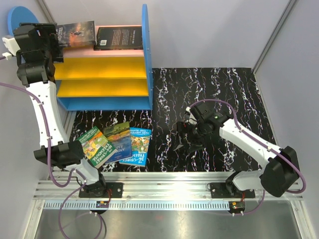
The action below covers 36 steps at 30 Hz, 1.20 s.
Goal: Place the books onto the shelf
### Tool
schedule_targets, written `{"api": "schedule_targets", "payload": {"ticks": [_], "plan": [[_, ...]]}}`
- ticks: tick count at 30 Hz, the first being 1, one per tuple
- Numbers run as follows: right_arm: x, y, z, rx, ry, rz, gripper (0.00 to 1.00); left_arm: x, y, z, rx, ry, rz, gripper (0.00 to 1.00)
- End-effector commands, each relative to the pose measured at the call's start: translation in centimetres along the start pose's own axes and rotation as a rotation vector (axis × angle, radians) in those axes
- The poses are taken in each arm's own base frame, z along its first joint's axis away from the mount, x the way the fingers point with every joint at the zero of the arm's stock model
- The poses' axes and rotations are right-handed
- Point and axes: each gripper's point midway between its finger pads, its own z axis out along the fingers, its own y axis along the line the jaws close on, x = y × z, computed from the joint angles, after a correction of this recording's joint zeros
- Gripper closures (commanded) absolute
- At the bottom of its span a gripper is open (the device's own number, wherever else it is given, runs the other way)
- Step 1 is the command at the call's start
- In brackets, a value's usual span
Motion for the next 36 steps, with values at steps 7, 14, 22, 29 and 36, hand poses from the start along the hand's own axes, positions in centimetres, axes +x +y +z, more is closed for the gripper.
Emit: {"api": "schedule_targets", "payload": {"ticks": [7,14,22,29,36], "plan": [[-0.1,0.1,-0.5,-0.009,-0.019,-0.01,0.0,0.6,-2.5,-7.1,0.082,0.079,-0.05,0.01],[0.0,0.0,-0.8,-0.008,-0.031,-0.01,0.0,0.8,-0.1,-6.0,0.058,0.144,-0.071,0.01],[-0.1,-0.1,-0.7,-0.001,-0.035,-0.002,0.0,2.9,0.4,-4.2,0.09,0.19,-0.068,0.71],[-0.2,-0.2,-0.8,0.006,-0.04,0.008,0.0,2.9,0.7,-3.7,0.069,0.18,-0.034,0.9],[-0.2,-0.3,-0.5,0.011,-0.036,0.023,0.0,3.1,0.4,-4.2,0.073,0.187,-0.017,1.0]]}}
